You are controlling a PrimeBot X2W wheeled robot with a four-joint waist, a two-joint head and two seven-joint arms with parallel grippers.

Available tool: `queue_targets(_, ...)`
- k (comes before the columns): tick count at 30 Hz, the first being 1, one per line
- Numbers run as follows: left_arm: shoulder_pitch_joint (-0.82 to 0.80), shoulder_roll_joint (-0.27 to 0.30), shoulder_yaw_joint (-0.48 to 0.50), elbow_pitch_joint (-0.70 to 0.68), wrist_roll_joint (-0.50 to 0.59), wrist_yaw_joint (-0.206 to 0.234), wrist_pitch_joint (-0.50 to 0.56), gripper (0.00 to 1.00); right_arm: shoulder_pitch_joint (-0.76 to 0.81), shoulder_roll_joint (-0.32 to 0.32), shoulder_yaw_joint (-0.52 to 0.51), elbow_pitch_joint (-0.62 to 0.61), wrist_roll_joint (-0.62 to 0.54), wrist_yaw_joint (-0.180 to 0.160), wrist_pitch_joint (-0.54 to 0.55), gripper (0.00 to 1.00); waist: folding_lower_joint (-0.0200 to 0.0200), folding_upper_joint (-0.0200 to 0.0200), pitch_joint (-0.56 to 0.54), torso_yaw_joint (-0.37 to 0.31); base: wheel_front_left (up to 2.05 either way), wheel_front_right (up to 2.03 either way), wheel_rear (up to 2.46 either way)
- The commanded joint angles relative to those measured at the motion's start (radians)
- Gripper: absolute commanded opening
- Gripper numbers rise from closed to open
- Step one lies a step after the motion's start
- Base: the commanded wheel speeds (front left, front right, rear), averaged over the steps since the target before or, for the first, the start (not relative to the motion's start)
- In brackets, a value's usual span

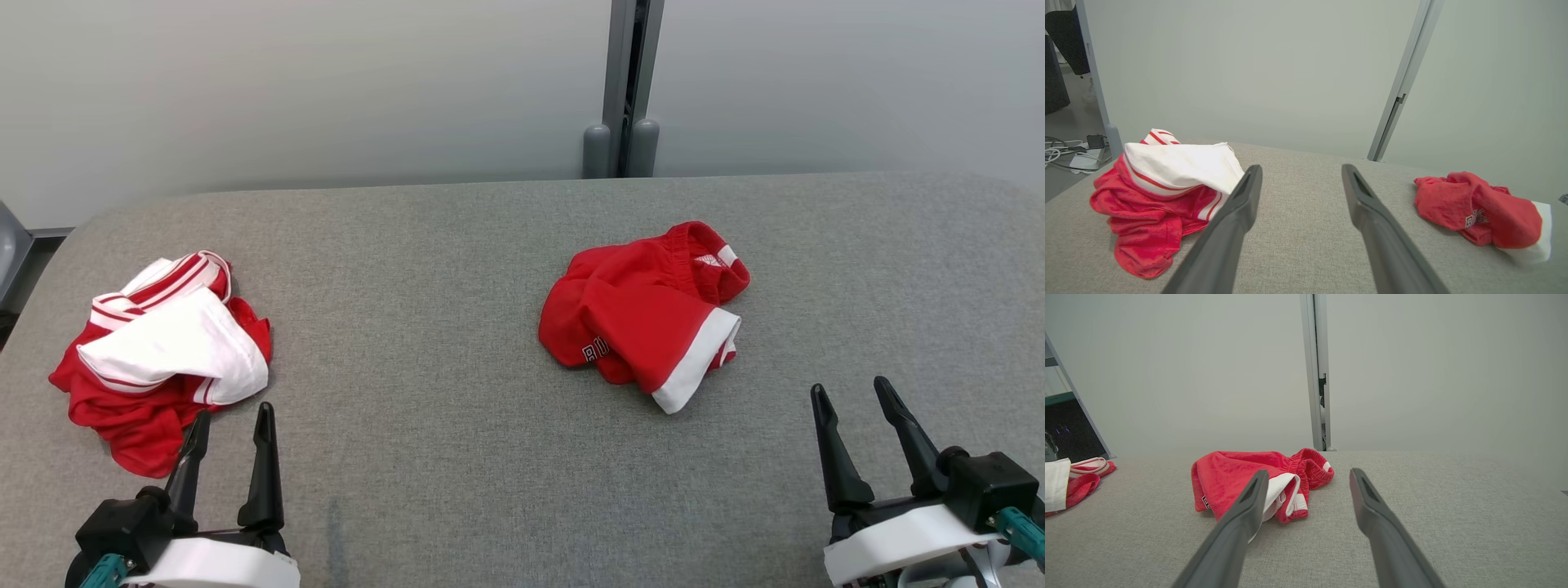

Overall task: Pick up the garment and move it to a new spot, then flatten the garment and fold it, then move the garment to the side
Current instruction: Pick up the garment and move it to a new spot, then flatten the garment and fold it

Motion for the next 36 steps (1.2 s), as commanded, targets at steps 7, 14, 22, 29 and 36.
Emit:
queue_targets(7, 0.008, -0.001, 0.009, 0.000, 0.015, -0.004, 0.000, 1.00, 0.002, -0.006, -0.002, 0.009, 0.007, 0.000, -0.008, 1.00, 0.0000, -0.0001, -0.002, -0.002, 0.00, 0.00, 0.00)
queue_targets(14, 0.007, -0.004, 0.015, 0.006, 0.020, -0.010, 0.000, 1.00, 0.007, -0.006, -0.003, 0.010, 0.008, 0.000, -0.008, 1.00, 0.0000, -0.0001, -0.006, -0.001, 0.00, 0.00, 0.00)
queue_targets(22, 0.010, -0.006, 0.016, 0.003, 0.030, -0.013, 0.000, 1.00, 0.011, -0.002, -0.005, 0.011, 0.008, 0.000, -0.008, 1.00, 0.0000, -0.0001, -0.010, 0.004, 0.00, 0.00, 0.00)
queue_targets(29, 0.006, -0.003, 0.007, 0.003, 0.037, -0.014, 0.000, 1.00, 0.013, 0.001, -0.008, 0.009, 0.008, 0.000, -0.008, 1.00, 0.0000, -0.0001, -0.010, 0.013, 0.00, 0.00, 0.00)
queue_targets(36, -0.059, -0.011, -0.062, 0.017, 0.040, -0.024, 0.013, 1.00, -0.007, 0.000, 0.005, 0.012, 0.010, 0.000, -0.008, 1.00, 0.0000, -0.0001, 0.006, -0.006, 0.00, 0.00, 0.00)
